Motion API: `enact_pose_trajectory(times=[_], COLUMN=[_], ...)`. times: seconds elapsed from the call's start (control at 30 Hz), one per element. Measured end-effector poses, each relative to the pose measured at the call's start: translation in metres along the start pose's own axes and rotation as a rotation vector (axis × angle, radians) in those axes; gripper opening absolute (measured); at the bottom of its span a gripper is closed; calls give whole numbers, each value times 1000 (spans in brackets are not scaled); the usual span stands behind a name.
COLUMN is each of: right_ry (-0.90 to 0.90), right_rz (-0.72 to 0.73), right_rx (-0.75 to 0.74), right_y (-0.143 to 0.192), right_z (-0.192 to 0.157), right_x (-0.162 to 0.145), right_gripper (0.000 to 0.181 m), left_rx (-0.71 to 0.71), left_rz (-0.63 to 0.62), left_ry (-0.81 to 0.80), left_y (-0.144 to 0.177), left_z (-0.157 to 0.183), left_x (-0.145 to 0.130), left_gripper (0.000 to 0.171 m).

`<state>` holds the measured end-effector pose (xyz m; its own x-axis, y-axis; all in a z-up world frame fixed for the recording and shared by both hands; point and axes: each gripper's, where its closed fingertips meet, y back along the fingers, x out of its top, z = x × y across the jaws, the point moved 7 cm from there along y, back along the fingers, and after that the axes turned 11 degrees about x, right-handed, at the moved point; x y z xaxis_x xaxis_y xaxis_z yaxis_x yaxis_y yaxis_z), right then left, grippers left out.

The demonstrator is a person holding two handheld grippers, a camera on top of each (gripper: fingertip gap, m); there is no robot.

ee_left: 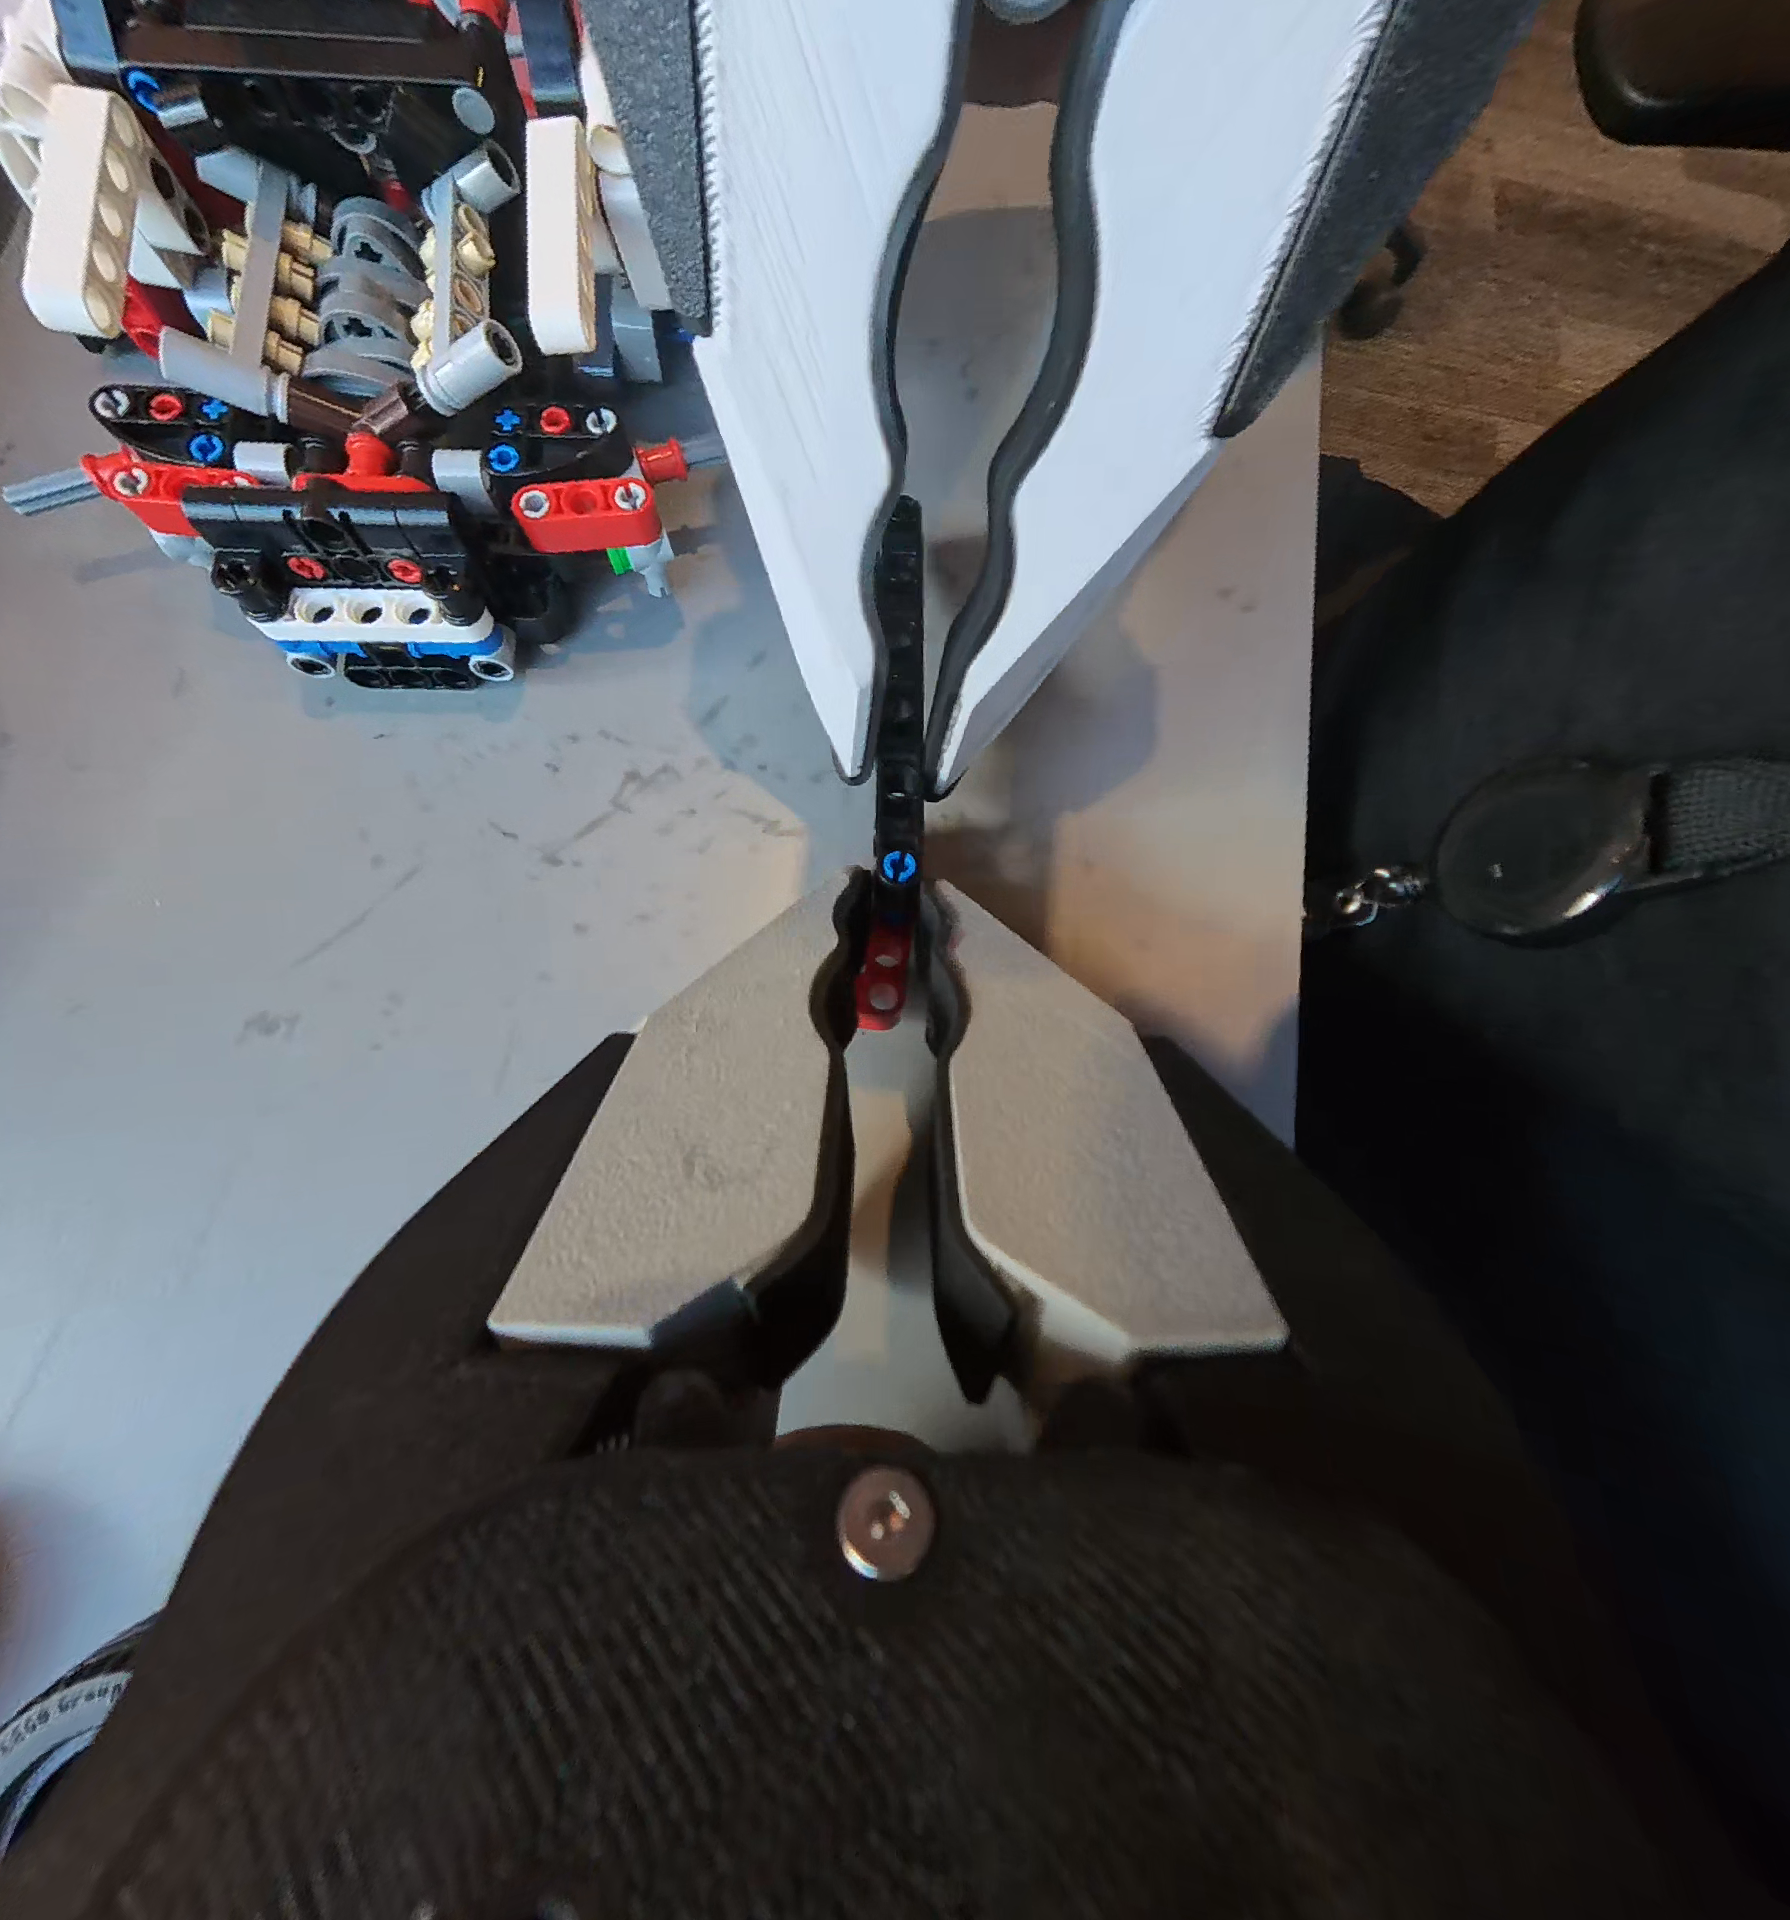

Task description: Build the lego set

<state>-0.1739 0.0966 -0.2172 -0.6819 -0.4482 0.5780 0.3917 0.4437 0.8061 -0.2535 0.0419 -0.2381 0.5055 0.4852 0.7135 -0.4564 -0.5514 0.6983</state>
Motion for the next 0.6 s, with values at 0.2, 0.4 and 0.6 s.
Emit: enact_pose_trajectory(times=[0.2, 0.4, 0.6], right_ry=[-2, 60, 99], right_rz=[-5, -7, -25], right_rx=[-1, 0, 41], right_y=[-1, -1, -3], right_z=[-1, 0, 2], right_x=[0, 1, 2], right_gripper=[8, 8, 8], left_rx=[17, -9, -18], left_rz=[7, 12, 16], left_ry=[-11, -38, -72], left_y=[0, 0, 1], left_z=[1, -1, -2], left_x=[0, -1, -2], left_gripper=[5, 5, 5])
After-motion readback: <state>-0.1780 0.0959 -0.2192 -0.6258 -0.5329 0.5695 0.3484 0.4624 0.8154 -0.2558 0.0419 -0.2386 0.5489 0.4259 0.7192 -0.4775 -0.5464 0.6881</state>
